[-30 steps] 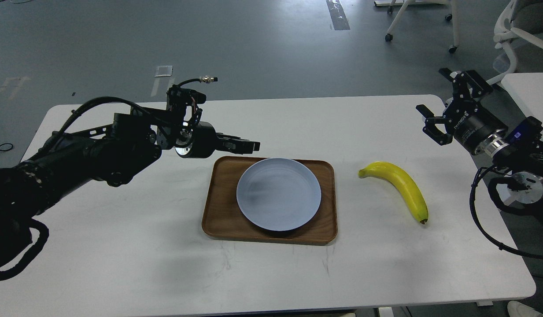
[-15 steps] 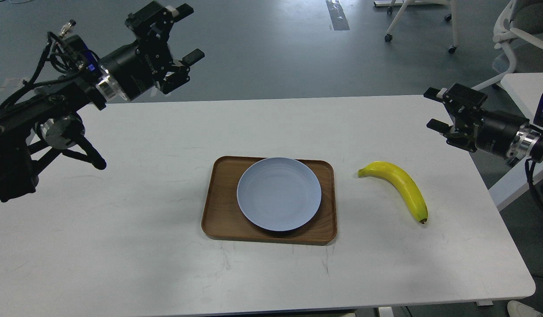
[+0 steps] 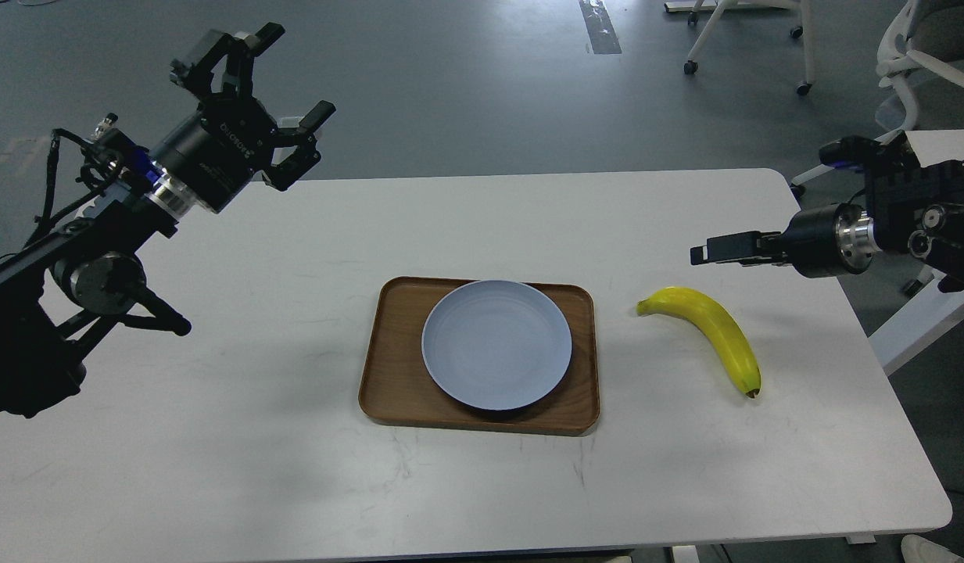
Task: Place banana on plate with both arms
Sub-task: 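Reach the right gripper down and grasp the yellow banana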
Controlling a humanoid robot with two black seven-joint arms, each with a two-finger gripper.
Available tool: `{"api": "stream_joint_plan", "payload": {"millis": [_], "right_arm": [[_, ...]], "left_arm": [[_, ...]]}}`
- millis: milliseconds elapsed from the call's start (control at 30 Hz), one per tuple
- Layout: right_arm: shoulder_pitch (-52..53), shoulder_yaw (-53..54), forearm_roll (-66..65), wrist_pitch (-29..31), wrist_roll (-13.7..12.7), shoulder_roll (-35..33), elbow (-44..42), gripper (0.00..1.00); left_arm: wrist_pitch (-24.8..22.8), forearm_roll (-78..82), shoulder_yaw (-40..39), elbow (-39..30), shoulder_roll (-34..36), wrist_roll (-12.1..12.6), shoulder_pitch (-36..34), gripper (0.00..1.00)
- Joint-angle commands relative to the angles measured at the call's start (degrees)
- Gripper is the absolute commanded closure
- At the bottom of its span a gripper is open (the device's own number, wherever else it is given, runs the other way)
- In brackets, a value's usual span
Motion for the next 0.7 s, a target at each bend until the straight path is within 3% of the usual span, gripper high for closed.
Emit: {"api": "stream_joint_plan", "payload": {"millis": [0, 667], "right_arm": [[-0.01, -5.15, -0.53, 0.01, -0.01, 3.11, -2.79, 0.0], [-1.94, -12.55, -0.53, 0.01, -0.01, 9.27, -6.05, 0.01]], "left_arm": [[-0.25, 0.05, -0.29, -0.07, 0.23, -0.08, 0.92, 0.02], [-0.25, 0.05, -0.55, -0.07, -0.12, -0.26, 2.15, 0.02]]}}
